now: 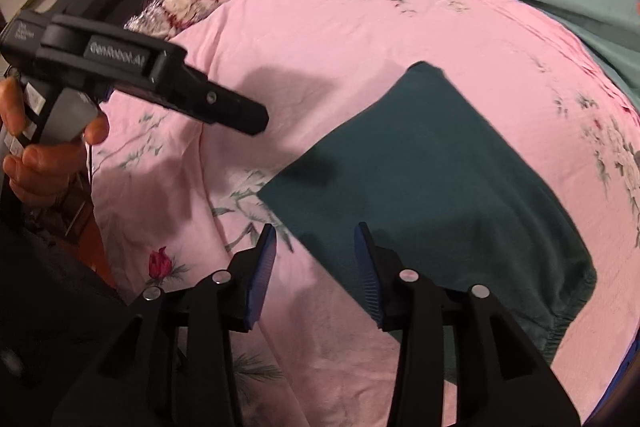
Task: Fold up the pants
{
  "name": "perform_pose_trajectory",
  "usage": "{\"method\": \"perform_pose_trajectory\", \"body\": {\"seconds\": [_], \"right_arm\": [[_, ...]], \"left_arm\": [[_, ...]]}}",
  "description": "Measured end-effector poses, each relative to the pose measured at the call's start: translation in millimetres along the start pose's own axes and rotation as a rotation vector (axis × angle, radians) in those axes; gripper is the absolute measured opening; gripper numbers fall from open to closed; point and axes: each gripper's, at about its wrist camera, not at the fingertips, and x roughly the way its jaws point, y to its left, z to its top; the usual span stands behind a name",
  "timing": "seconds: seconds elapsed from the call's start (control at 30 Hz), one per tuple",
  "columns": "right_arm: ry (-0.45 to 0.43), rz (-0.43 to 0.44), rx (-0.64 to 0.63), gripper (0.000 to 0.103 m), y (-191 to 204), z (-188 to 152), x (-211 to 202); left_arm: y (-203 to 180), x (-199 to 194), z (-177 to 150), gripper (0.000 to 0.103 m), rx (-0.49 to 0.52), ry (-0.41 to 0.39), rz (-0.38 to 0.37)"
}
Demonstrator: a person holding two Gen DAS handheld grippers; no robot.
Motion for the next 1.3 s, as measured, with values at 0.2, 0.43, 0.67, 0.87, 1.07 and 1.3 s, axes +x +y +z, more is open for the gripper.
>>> {"method": "perform_pose_trajectory", "body": {"seconds": [0.2,0.43,0.67,0.87,1.07,1.3], "right_arm": [[0.069,-0.092,-0.024,0.042,-1.1,-2.6,24.1],[0.052,-0.167,-0.092,0.038,1.6,-5.2,32.8],[-0.006,-0.057,0.127,0.005,-30.8,1.0,12.2],[-0.034,-0.041,0.16,0.005,-32.8,1.2,4.7],[-0.048,-0.033,0.148,0.005,-31.4,-1.5,0.8],[-0.083,-0.032,0.141,0.049,-26.0,-7.3,-18.3]], "left_arm": [[22.9,-6.6,-6.6,0.086,-0.073,-0.015,0.01],[29.0,-13.3,-11.8,0.086,-0.092,-0.022,-0.02],[13.3,-7.5,-8.9,0.087,-0.083,0.006,-0.09],[-6.9,19.9,-4.0,0.088,-0.091,0.1,-0.208],[-14.7,56.2,-0.2,0.081,-0.162,0.208,-0.308],[-21.9,70.4,5.3,0.027,-0.18,0.256,-0.351]]}}
